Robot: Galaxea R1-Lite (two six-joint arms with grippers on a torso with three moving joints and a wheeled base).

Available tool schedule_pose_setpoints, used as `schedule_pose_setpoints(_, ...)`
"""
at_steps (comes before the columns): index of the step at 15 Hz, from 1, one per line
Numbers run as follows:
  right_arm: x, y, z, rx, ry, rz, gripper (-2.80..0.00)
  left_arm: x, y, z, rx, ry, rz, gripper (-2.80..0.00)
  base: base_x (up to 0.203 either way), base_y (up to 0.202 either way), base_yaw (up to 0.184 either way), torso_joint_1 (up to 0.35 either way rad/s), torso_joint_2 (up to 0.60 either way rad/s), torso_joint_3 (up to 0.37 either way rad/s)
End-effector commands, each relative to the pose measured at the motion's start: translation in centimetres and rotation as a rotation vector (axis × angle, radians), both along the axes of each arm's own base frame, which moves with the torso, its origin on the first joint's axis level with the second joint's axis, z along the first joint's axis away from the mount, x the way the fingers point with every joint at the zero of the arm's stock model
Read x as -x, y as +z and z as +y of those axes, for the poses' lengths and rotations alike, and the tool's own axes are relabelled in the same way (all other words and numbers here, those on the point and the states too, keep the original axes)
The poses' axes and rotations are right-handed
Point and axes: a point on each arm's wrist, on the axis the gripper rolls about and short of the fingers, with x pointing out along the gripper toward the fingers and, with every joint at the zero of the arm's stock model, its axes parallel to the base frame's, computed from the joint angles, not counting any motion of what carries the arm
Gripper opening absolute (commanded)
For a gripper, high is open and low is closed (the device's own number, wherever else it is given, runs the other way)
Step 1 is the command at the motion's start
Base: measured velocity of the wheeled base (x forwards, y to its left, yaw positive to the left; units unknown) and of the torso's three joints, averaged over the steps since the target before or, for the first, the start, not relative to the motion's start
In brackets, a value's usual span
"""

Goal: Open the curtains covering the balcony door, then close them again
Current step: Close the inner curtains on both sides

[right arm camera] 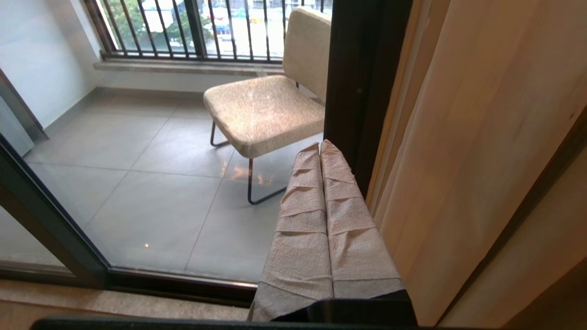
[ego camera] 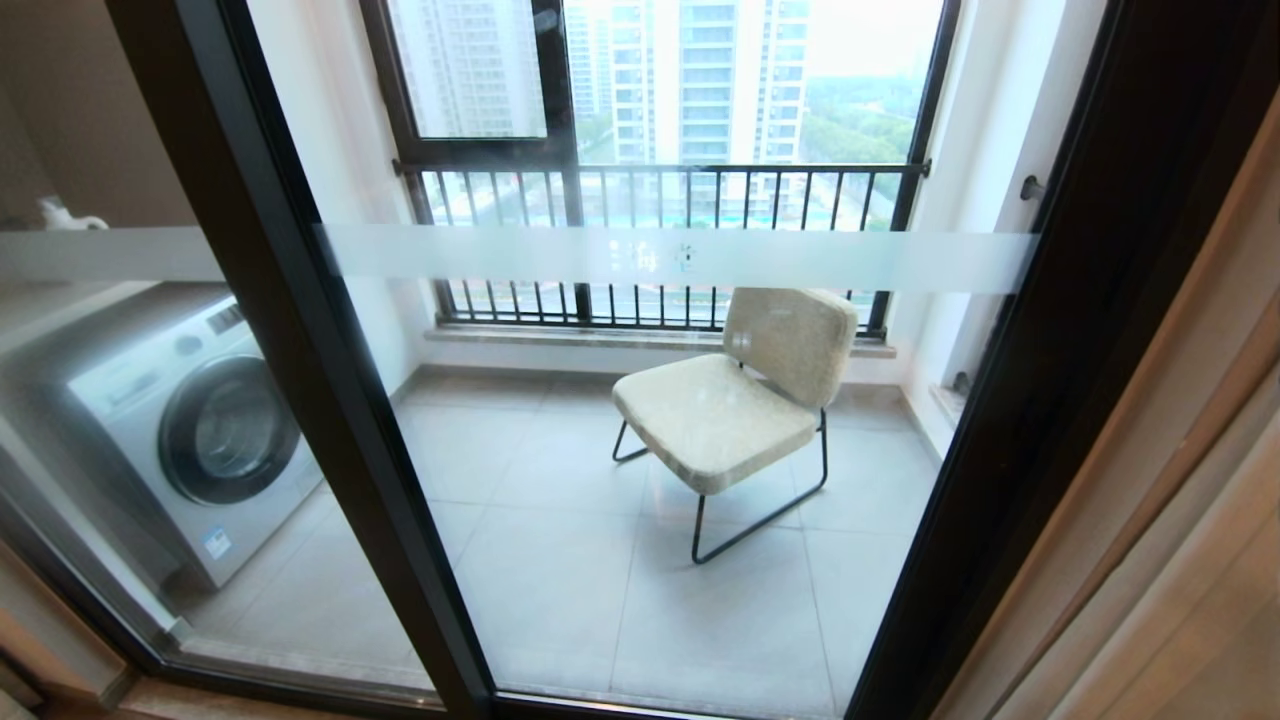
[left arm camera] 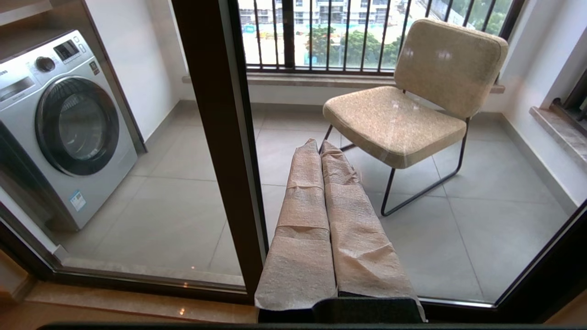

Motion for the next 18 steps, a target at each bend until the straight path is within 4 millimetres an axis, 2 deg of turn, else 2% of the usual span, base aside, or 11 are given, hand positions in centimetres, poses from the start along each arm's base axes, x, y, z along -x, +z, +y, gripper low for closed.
schedule_pose_setpoints(1,-0.5,1.9,0.0,-0.002,-0.009,0.017,-2.8,0.0,0.0,0.0,0.0,0.0,-0.001,-2.8,0.0,0.0,0.0,0.0,0.0,0.0)
schedule_pose_setpoints(4,-1.3,4.7,0.0,-0.003,-0.061,0.018,-2.8,0.0,0.0,0.0,0.0,0.001,-0.001,-2.8,0.0,0.0,0.0,0.0,0.0,0.0)
schedule_pose_setpoints(8,-3.0,8.2,-0.3,-0.007,-0.271,0.029,-2.8,0.0,0.0,0.0,0.0,0.0,-0.001,-2.8,0.0,0.0,0.0,0.0,0.0,0.0)
schedule_pose_setpoints(11,-4.3,11.2,-0.8,-0.005,-0.345,0.013,-2.8,0.0,0.0,0.0,0.0,0.0,-0.001,-2.8,0.0,0.0,0.0,0.0,0.0,0.0)
schedule_pose_setpoints(13,-4.9,12.5,-1.2,-0.004,-0.393,0.008,-2.8,0.0,0.0,0.0,0.0,0.0,-0.001,-2.8,0.0,0.0,0.0,0.0,0.0,0.0)
schedule_pose_setpoints(14,-5.1,13.2,-1.4,-0.003,-0.42,0.002,0.0,0.0,0.0,0.0,0.0,0.0,-0.001,-2.8,0.0,0.0,0.0,0.0,0.0,0.0)
schedule_pose_setpoints(18,-5.9,15.0,-2.2,-0.001,-0.498,-0.012,0.0,0.0,0.0,0.0,0.0,0.0,-0.001,-2.8,0.0,0.0,0.0,0.0,0.0,0.0)
